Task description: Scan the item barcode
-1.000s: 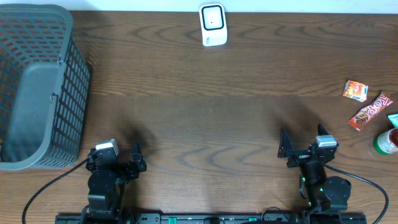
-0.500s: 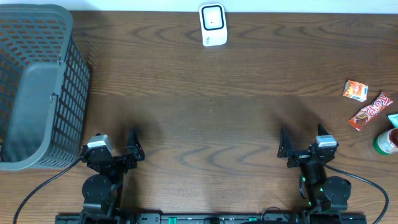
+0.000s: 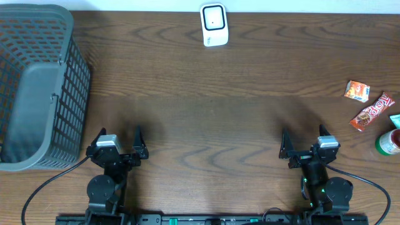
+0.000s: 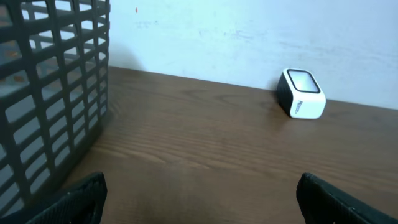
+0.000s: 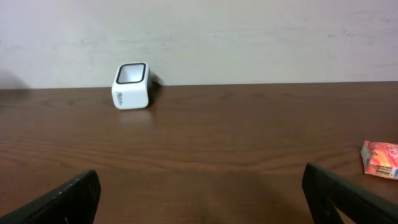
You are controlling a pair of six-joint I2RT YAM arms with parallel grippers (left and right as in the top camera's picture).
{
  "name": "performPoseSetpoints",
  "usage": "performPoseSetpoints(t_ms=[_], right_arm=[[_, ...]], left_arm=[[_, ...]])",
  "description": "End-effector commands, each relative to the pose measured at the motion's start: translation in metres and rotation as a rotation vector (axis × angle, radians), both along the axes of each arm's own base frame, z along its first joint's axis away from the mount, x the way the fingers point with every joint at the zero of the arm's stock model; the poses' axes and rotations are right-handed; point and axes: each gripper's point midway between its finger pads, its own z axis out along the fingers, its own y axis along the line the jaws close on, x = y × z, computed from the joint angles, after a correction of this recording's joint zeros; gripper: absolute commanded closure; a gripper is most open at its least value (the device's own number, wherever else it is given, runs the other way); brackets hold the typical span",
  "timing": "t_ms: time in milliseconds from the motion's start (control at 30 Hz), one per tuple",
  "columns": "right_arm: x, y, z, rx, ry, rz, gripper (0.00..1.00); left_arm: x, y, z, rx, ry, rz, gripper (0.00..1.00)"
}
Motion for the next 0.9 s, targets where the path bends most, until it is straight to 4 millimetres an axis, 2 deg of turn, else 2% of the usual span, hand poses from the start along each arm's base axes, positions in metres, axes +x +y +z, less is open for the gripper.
performPoseSetpoints(t_ms=[0, 167, 867], right_arm=[[-0.0007, 0.0043, -0.0001, 0.013, 0.001, 0.019, 0.01], [-0.0007, 0.0043, -0.0001, 0.013, 0.001, 0.019, 0.01], [-0.0007, 0.0043, -0.0001, 0.013, 0.001, 0.020, 0.01]], left_arm=[[-0.0004, -0.0053, -0.0188, 0.064, 0.047, -0.041, 0.02], [-0.0004, -0.0061, -0.0188, 0.115, 0.046, -0.052, 0.02], [-0.0005, -0.0073, -0.0185, 0.113, 0.044, -0.058, 0.02]])
